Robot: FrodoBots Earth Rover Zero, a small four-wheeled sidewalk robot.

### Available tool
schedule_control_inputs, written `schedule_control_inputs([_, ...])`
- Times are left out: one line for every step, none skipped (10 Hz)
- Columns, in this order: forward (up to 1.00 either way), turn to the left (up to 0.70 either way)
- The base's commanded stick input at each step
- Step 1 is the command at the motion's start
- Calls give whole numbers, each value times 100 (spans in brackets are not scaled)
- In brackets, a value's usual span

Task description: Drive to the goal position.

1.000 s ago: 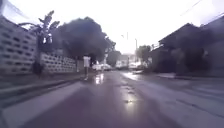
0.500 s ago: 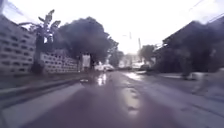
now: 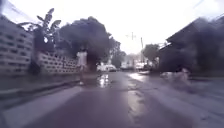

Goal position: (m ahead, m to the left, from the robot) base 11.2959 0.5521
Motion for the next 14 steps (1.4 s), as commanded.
schedule_control_inputs([70,-11])
schedule_control_inputs([70,0])
schedule_control_inputs([70,0])
schedule_control_inputs([70,0])
schedule_control_inputs([70,0])
schedule_control_inputs([70,0])
schedule_control_inputs([70,0])
schedule_control_inputs([70,0])
schedule_control_inputs([70,0])
schedule_control_inputs([70,0])
schedule_control_inputs([70,0])
schedule_control_inputs([70,0])
schedule_control_inputs([70,-12])
schedule_control_inputs([70,-27])
